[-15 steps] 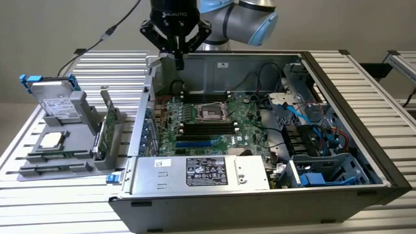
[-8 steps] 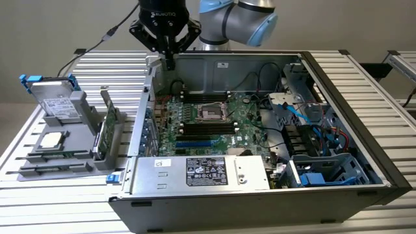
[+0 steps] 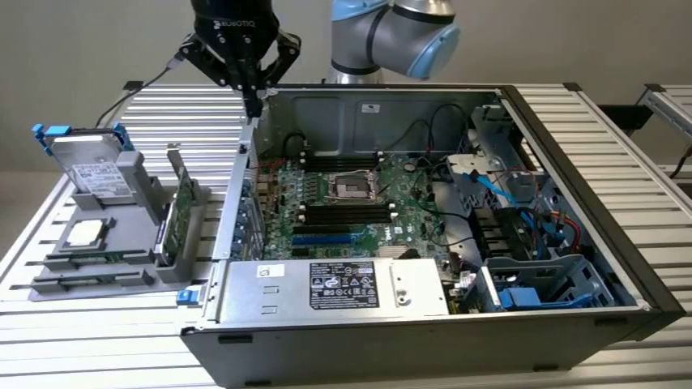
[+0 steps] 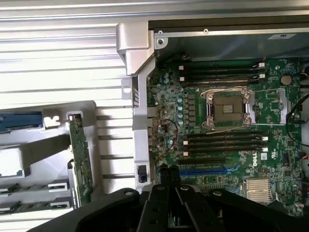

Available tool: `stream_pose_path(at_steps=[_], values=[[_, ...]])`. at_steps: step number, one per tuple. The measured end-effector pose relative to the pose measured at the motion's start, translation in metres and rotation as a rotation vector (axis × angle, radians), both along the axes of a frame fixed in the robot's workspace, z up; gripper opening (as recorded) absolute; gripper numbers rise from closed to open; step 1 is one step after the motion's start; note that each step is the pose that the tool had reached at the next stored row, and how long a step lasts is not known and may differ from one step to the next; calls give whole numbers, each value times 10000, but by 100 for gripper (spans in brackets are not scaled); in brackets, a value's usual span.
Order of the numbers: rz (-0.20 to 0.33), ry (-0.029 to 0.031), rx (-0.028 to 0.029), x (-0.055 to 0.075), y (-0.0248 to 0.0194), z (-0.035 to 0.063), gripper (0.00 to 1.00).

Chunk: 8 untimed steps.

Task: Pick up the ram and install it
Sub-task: 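Reach for the ram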

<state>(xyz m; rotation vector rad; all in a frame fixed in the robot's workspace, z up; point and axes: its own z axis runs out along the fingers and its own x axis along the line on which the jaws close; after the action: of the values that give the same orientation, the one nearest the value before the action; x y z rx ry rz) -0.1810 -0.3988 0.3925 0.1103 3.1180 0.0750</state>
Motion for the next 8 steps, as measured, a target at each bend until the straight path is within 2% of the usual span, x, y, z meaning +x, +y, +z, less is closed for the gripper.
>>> stream_pose_path(at_steps=[5,8], values=[[-1,4,-4,-228,-2,-7,10],[0,29,-5,-365,-23,-17,10]])
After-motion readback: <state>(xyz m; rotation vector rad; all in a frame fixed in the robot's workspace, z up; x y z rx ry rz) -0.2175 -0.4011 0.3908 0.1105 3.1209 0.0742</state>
